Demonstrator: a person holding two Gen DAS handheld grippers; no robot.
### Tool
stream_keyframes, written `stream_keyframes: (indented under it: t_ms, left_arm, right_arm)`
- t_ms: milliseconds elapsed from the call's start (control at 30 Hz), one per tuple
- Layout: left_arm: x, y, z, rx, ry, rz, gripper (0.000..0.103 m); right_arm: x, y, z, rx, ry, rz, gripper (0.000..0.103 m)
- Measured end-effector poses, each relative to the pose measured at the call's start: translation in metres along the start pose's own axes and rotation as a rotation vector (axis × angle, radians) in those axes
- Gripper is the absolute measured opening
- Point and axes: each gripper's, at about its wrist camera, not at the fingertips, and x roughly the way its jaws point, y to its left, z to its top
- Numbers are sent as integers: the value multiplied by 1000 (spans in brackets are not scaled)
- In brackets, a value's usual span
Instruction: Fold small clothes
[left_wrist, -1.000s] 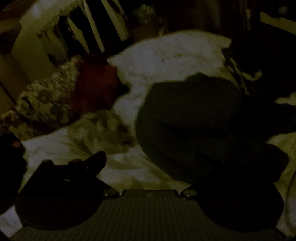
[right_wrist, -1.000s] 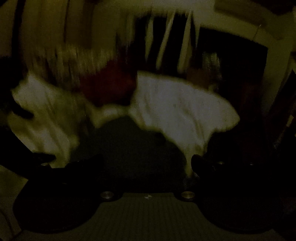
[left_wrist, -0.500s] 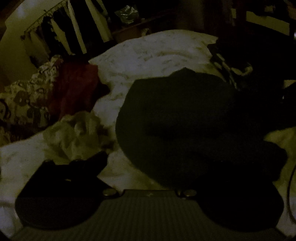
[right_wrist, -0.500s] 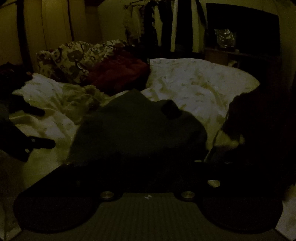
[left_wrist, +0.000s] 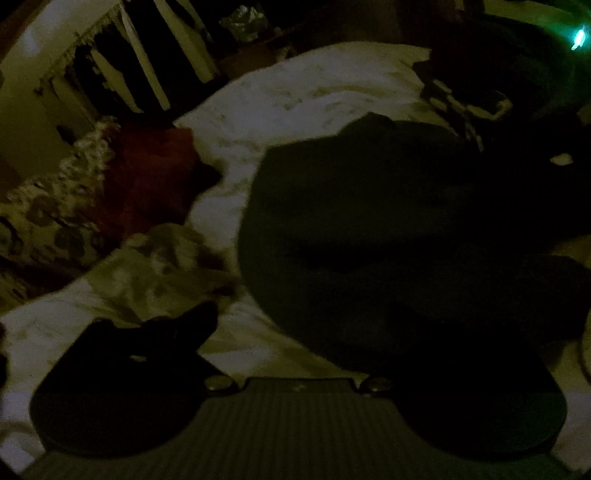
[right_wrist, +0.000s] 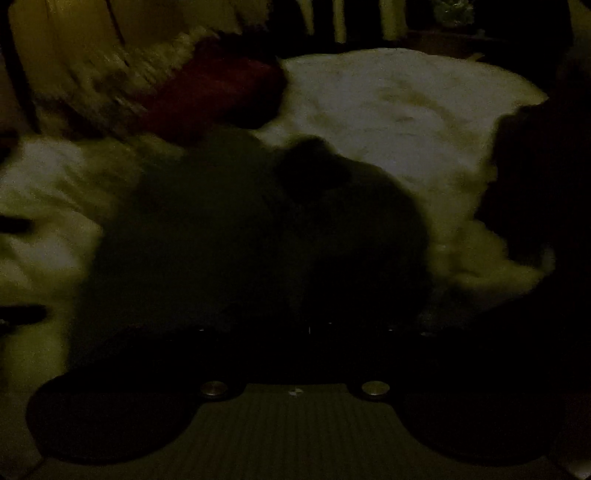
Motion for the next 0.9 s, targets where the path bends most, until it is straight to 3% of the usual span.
stream_keyframes:
  t_ms: [133,233,367,433,467,500,567,600,700,800,900]
  left_arm:
    - [-15,31,3,-25,-31,85,72]
    - [-43,65,-2,-85,-69,134,72]
    - [-82,107,-19,-156,-93,215,72]
    - [-91,118,-28,-181,-76,236,73]
    - [-92,120,-31,-189,-68,238,75]
    - [-91,121,-33,-195,-54,236,80]
    - [-86,121,-36,-206,-30,229,98]
    - [-84,119,-38,-208,-33,219,103]
    - [-71,113,-36,-226,-8,155,103]
    - [-56,109,-29,-252,6,74,103]
    - [-42,103,-16,-288,-3,-15,103]
  right_arm:
    - [-33,53,39,-72,-87,160,7]
    - [-36,102,92,-88,-123,334,7]
    - [0,176,160,-79,-132,565,7]
    - [26,208,176,-117,-111,608,7]
    - [49,231,182,-118,-59,651,7]
    - [65,242,179,-113,-43,664,8]
    - [98,268,167,-145,-19,639,15]
    - [111,276,164,-161,-2,607,30]
    - [114,269,151,-143,-40,510,51]
    - [80,227,144,-118,-85,474,72]
    - [40,178,138,-117,-108,337,80]
